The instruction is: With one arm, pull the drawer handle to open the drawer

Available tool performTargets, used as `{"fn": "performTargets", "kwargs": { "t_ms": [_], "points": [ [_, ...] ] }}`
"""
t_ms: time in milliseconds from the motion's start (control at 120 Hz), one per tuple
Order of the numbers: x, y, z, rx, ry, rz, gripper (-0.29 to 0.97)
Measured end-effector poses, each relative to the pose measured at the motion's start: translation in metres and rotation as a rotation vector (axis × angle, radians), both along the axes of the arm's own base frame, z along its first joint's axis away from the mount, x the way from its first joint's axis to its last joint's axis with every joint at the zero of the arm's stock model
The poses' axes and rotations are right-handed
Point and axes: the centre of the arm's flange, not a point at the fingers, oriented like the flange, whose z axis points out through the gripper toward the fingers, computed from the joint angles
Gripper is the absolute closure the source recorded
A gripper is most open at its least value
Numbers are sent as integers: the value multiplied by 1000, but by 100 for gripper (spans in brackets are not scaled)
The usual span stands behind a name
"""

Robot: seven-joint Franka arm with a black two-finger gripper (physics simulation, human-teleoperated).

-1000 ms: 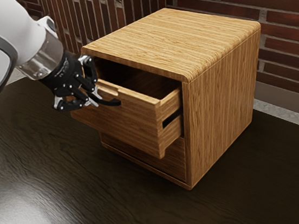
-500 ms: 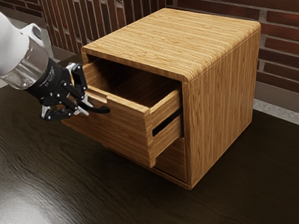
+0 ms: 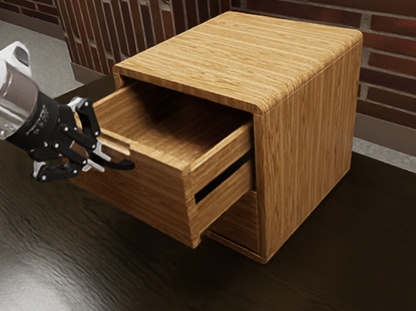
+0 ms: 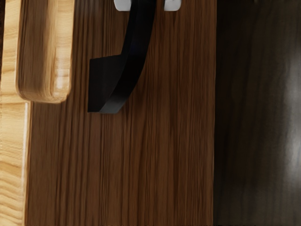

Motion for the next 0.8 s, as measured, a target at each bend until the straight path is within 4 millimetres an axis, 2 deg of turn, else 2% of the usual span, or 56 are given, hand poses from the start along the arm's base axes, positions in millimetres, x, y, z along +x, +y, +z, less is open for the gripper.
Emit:
{"fn": "performTargets", "kwargs": {
  "t_ms": [300,550,717,800],
  "points": [
    [-19,0,0,-3,-4,-2,72],
    [-36,0,8,-5,-13,-4,72],
    [-50,7,19,-1,-24,7,50],
    [-76,8,43,7,-72,8,36]
  ]
}}
